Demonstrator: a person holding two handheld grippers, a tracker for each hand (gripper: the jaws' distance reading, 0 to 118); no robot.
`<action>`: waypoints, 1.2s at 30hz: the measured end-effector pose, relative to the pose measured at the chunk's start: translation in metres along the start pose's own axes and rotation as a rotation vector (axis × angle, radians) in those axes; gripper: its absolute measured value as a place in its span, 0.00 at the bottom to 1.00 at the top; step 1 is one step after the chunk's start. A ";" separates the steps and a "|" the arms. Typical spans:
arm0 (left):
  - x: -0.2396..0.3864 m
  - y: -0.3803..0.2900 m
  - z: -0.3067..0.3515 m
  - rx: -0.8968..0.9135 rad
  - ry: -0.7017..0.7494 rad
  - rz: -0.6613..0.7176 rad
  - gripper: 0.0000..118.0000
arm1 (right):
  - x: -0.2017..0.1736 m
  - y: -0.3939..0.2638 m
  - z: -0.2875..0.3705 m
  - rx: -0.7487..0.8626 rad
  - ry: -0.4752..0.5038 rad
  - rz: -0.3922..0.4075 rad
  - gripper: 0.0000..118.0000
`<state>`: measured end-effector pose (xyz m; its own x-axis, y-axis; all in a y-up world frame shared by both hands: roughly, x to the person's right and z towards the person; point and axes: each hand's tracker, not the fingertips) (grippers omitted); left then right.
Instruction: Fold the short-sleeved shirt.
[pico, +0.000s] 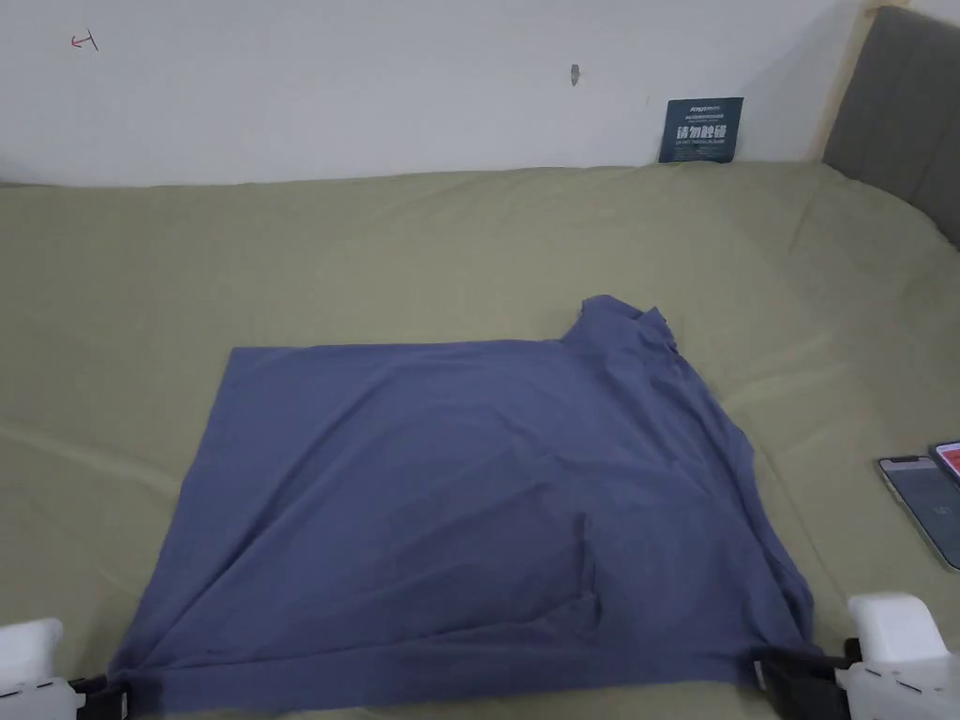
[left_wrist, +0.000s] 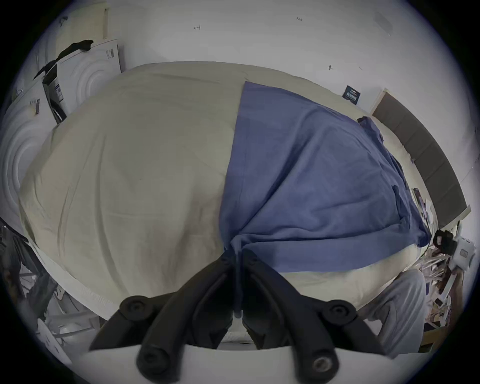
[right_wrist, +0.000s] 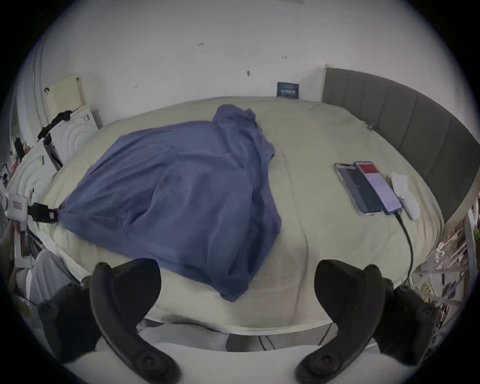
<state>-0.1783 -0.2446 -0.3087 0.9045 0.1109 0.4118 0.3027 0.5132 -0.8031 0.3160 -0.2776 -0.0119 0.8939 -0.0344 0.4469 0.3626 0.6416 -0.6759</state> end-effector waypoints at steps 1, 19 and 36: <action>-0.001 0.001 0.000 -0.002 -0.001 0.003 0.03 | 0.001 -0.001 -0.003 -0.007 -0.006 0.008 1.00; 0.005 0.117 0.004 0.107 -0.023 -0.053 0.03 | 0.012 0.132 0.005 0.094 0.069 -0.001 0.08; 0.025 0.223 -0.107 0.015 -0.037 -0.042 0.03 | 0.025 0.234 -0.128 -0.053 0.085 -0.048 0.08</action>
<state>-0.0560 -0.2186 -0.5239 0.8792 0.1206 0.4610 0.3354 0.5306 -0.7784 0.4563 -0.2262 -0.2337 0.8935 -0.1302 0.4298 0.4170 0.5962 -0.6861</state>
